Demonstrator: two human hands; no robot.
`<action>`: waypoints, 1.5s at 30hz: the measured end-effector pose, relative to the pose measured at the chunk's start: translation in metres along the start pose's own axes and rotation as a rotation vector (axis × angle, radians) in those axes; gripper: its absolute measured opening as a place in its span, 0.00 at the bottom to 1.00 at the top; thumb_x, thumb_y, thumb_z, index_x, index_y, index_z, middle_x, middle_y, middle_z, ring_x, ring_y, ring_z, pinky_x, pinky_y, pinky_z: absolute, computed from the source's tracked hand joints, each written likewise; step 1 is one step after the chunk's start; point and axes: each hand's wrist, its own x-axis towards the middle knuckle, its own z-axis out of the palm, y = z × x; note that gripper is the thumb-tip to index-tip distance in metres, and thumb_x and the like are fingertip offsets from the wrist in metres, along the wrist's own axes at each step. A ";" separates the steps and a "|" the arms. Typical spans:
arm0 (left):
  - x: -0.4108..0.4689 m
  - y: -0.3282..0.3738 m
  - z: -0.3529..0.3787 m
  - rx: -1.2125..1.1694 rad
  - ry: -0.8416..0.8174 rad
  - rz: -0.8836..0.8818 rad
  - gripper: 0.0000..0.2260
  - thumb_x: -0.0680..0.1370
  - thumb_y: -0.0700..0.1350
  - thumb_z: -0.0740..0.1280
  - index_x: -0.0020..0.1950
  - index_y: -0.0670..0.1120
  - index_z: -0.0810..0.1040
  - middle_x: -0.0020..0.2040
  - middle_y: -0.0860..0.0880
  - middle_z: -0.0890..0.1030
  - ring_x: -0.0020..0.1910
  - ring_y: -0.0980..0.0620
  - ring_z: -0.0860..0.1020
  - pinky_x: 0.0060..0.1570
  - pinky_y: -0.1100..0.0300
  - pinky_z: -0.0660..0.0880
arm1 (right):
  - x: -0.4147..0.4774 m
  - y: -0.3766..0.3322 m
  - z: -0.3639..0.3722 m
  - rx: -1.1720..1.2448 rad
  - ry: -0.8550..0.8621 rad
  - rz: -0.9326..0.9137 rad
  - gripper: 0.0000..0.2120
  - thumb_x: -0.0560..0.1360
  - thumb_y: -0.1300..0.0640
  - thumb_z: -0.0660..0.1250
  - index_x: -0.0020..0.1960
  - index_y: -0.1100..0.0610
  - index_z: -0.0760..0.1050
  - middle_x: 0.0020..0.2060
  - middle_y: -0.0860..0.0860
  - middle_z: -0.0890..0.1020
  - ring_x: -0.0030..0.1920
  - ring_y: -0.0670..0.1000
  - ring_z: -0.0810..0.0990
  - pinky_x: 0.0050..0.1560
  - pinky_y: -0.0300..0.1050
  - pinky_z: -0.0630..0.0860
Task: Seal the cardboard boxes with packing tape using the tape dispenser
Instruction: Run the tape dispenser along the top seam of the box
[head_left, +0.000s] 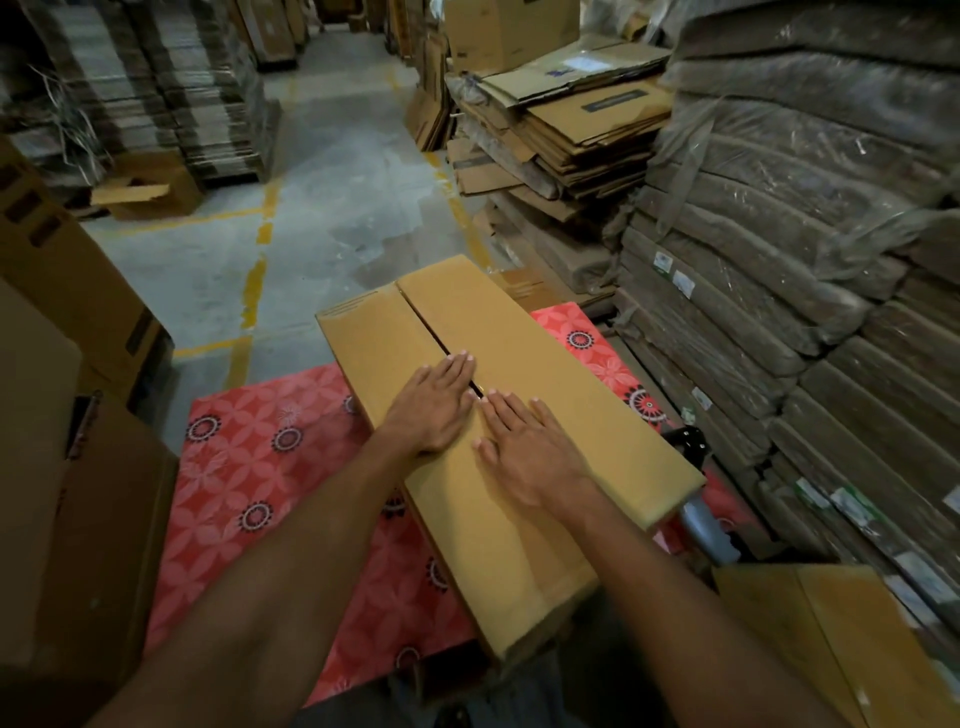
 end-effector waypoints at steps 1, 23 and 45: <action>0.000 0.000 0.000 0.009 -0.001 -0.003 0.27 0.87 0.53 0.43 0.83 0.45 0.43 0.84 0.48 0.45 0.82 0.51 0.47 0.79 0.49 0.49 | -0.012 0.002 -0.001 0.000 -0.005 -0.001 0.30 0.85 0.43 0.44 0.83 0.54 0.46 0.82 0.49 0.49 0.82 0.47 0.45 0.80 0.53 0.42; -0.035 0.045 -0.003 -0.017 -0.055 -0.038 0.27 0.86 0.58 0.42 0.84 0.51 0.43 0.84 0.53 0.45 0.82 0.54 0.47 0.79 0.47 0.47 | -0.106 0.021 0.005 0.013 -0.027 -0.045 0.32 0.84 0.38 0.39 0.83 0.53 0.44 0.82 0.48 0.47 0.81 0.46 0.42 0.81 0.51 0.41; -0.072 0.075 0.010 -0.079 -0.026 -0.248 0.50 0.72 0.80 0.38 0.83 0.46 0.39 0.83 0.48 0.40 0.82 0.50 0.40 0.80 0.48 0.41 | -0.175 -0.084 0.067 1.064 0.472 0.496 0.38 0.80 0.33 0.48 0.75 0.37 0.22 0.78 0.42 0.29 0.80 0.48 0.39 0.79 0.52 0.57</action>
